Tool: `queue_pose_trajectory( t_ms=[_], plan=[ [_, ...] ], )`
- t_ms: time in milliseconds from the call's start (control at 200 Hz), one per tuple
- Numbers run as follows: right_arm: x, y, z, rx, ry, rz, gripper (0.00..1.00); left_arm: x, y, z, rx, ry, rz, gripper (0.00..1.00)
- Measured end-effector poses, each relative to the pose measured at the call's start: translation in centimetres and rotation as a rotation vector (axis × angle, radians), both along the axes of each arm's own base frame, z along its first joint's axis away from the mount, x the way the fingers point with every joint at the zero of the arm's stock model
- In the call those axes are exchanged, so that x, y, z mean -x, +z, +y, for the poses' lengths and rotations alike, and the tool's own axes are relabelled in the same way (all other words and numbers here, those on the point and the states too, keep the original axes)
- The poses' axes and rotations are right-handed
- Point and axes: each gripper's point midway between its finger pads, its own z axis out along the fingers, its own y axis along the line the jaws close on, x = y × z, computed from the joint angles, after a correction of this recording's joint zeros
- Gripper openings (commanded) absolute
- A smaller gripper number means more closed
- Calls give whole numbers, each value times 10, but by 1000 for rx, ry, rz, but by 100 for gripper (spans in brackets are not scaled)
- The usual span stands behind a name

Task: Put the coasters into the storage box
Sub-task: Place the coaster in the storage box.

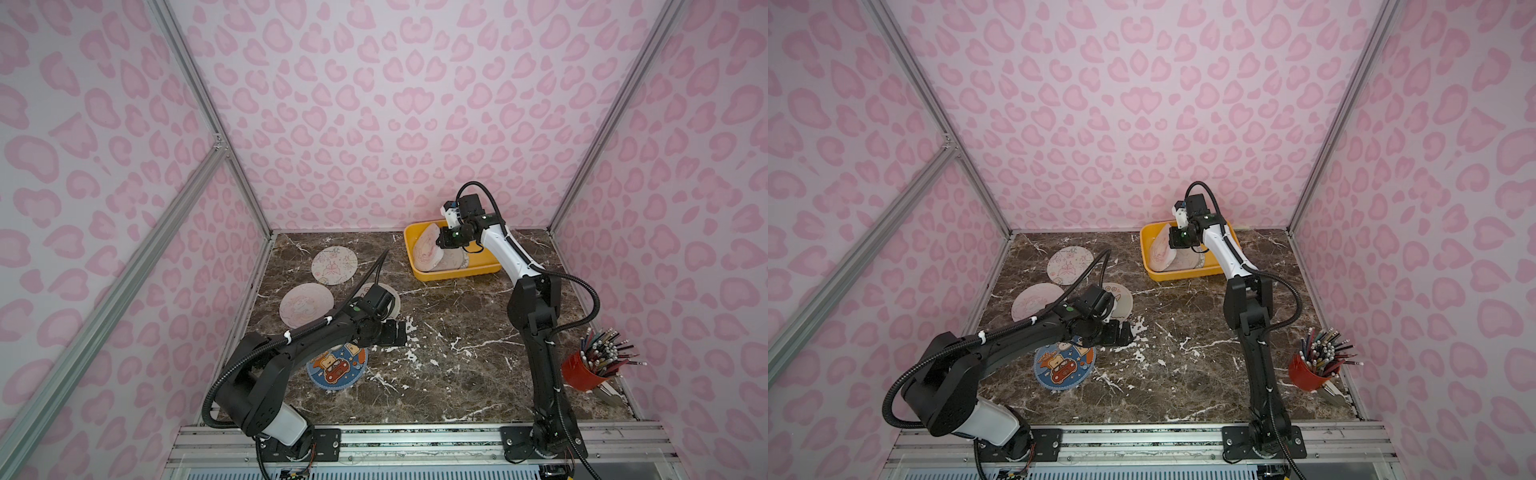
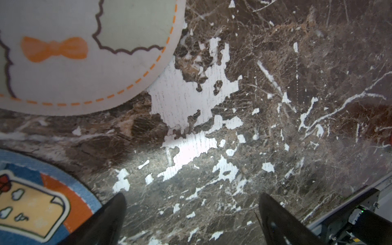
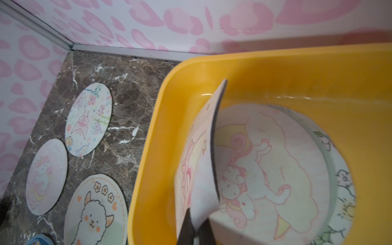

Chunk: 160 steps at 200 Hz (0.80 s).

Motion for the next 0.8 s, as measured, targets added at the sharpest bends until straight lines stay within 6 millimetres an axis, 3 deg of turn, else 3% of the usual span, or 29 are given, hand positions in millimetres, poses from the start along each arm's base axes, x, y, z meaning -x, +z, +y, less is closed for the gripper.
queue_pose_trajectory(
  t_ms=[355,625,800],
  plan=[
    [0,-29,-42,126,-75,51,1,0,-2,0,-2,-3,5,99],
    [3,-44,-61,203,-116,78,34,0,-1,0,-1,-2,3,100],
    [6,-36,-70,221,-137,71,52,-1,2,0,2,-2,-2,100]
  ],
)
